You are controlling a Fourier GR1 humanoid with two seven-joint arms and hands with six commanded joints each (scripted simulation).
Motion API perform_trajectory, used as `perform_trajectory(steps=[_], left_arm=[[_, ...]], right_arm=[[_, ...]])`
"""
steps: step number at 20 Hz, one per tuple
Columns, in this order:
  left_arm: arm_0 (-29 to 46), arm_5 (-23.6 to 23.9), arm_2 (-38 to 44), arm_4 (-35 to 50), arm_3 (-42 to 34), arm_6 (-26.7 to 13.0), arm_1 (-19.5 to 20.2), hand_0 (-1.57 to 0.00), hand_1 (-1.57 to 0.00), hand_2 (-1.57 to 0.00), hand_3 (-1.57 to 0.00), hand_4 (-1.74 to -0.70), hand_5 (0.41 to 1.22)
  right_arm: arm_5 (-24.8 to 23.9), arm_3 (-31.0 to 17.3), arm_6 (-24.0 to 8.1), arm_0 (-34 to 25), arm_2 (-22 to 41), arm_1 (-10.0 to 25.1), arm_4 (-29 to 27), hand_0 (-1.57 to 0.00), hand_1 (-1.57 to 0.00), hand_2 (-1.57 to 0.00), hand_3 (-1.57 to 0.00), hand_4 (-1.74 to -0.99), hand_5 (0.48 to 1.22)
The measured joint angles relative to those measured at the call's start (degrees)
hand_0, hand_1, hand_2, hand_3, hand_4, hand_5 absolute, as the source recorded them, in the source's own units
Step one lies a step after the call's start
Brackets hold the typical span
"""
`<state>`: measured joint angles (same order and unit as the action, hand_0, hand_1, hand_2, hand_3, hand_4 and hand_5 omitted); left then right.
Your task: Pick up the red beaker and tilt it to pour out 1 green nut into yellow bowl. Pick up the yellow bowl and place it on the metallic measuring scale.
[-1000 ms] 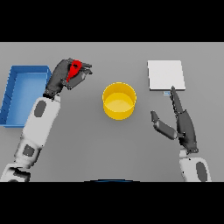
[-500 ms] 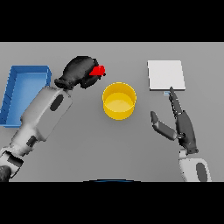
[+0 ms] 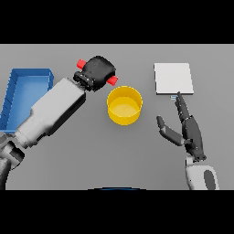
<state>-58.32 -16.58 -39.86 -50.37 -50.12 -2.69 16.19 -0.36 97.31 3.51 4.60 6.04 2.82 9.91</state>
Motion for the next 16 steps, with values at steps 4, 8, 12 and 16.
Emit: perform_trajectory(steps=[4, 8, 12, 16], left_arm=[[-3.44, -0.82, -4.57, -4.78, 3.01, 4.29, -1.13, -1.57, -1.57, -1.57, -1.46, -1.73, 1.219], [-6.44, -1.96, -9.07, -9.36, 4.60, 7.56, -1.21, -1.57, -1.57, -1.57, -1.52, -1.73, 1.220], [-10.29, -1.55, -13.78, -14.80, 5.97, 10.59, -0.94, -1.57, -1.57, -1.57, -1.55, -1.74, 1.221], [-11.67, -1.30, -17.85, -18.88, 6.91, 12.54, -1.61, -1.57, -1.57, -1.57, -1.56, -1.74, 1.221]], right_arm=[[-0.57, 0.16, 1.55, 0.67, 0.38, -0.40, 0.75, 0.00, 0.00, 0.00, 0.00, -1.221, 0.610], [-1.88, 0.00, 2.24, 0.26, 0.09, -0.18, 1.97, 0.00, 0.00, 0.00, 0.00, -1.193, 0.578], [-2.21, 0.22, 1.20, -0.19, 0.14, -0.15, 2.40, 0.00, 0.00, 0.00, 0.00, -1.152, 0.567], [-1.72, -0.69, 2.13, -0.43, -0.47, -0.29, 1.07, 0.00, 0.00, 0.00, 0.00, -1.130, 0.565]])
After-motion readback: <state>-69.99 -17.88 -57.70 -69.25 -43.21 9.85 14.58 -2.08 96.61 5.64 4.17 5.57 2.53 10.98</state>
